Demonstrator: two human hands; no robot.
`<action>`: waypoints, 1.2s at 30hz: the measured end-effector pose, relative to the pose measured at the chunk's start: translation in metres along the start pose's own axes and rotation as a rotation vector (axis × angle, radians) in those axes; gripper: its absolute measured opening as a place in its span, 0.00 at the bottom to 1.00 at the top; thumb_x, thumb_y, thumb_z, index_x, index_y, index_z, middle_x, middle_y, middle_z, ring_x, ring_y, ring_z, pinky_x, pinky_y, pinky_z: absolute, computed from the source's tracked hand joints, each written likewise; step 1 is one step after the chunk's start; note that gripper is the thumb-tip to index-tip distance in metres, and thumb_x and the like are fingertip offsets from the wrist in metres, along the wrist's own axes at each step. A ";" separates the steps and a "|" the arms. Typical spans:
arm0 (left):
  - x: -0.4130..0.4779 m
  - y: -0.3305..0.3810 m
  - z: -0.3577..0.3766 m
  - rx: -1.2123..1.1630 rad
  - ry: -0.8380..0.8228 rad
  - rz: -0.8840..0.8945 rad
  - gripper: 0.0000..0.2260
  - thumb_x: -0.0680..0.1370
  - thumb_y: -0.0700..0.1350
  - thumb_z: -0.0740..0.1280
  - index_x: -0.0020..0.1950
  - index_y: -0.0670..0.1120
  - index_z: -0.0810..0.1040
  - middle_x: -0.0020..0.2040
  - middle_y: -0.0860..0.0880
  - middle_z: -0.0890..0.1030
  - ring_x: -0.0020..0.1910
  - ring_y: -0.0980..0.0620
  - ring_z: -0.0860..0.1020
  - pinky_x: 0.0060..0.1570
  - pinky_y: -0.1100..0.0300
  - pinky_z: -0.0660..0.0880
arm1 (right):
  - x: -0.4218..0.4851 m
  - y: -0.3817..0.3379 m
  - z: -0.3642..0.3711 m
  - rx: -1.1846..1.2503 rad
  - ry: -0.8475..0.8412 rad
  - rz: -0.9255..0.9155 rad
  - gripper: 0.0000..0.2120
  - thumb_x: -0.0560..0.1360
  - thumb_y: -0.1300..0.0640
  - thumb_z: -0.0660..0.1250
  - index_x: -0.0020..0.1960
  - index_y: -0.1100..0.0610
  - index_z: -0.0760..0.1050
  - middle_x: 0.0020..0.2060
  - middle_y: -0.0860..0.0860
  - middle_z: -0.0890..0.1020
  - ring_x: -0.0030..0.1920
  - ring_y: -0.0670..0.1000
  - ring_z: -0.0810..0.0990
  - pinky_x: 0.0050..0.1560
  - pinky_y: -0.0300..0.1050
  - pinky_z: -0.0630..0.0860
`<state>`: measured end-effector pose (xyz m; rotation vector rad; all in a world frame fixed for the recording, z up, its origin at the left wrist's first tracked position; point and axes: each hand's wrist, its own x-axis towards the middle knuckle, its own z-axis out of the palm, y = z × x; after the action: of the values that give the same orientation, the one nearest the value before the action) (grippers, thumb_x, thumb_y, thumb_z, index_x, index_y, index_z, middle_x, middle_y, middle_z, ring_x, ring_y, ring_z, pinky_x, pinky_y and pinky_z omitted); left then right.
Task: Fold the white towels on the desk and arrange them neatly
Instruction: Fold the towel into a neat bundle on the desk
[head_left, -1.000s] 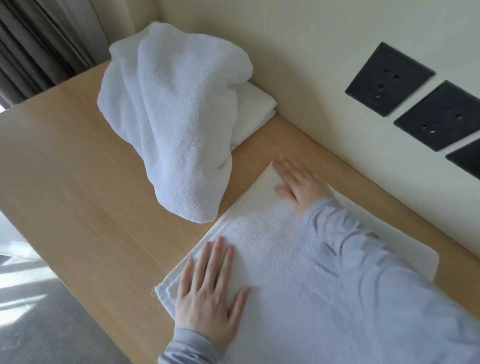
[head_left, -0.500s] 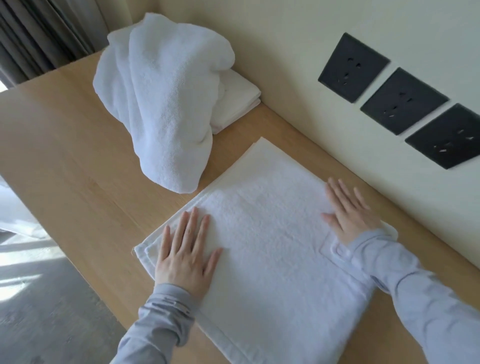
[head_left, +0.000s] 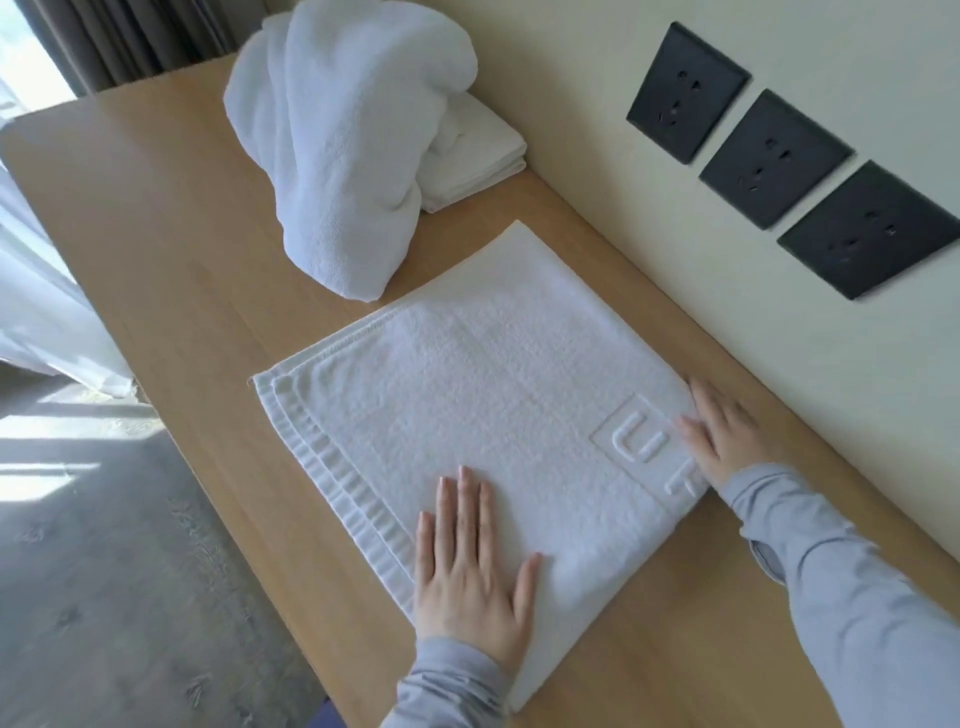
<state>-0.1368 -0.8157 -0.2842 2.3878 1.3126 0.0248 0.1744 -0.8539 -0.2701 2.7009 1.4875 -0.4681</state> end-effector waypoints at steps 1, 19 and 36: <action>0.000 0.001 -0.001 -0.008 0.003 0.001 0.34 0.77 0.62 0.47 0.74 0.40 0.58 0.76 0.44 0.58 0.75 0.45 0.54 0.69 0.48 0.52 | 0.002 0.006 0.001 0.077 -0.019 0.041 0.41 0.69 0.33 0.38 0.75 0.55 0.54 0.74 0.55 0.59 0.74 0.57 0.58 0.72 0.54 0.57; 0.038 -0.039 -0.049 -1.161 0.200 -1.088 0.17 0.71 0.50 0.73 0.52 0.40 0.77 0.49 0.41 0.80 0.52 0.39 0.78 0.55 0.52 0.73 | 0.081 -0.061 -0.051 0.470 -0.193 0.191 0.33 0.70 0.41 0.69 0.65 0.62 0.69 0.63 0.57 0.75 0.58 0.56 0.75 0.57 0.43 0.69; 0.118 0.020 -0.057 0.026 -0.173 0.095 0.31 0.70 0.57 0.70 0.69 0.45 0.68 0.64 0.40 0.70 0.61 0.39 0.70 0.59 0.49 0.68 | -0.254 -0.072 0.060 0.404 0.436 0.959 0.47 0.68 0.28 0.50 0.57 0.72 0.72 0.51 0.69 0.78 0.51 0.68 0.78 0.51 0.58 0.74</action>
<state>-0.0672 -0.7099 -0.2459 2.4116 1.1267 -0.1694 -0.0272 -1.0329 -0.2494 3.5142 -0.0603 -0.1216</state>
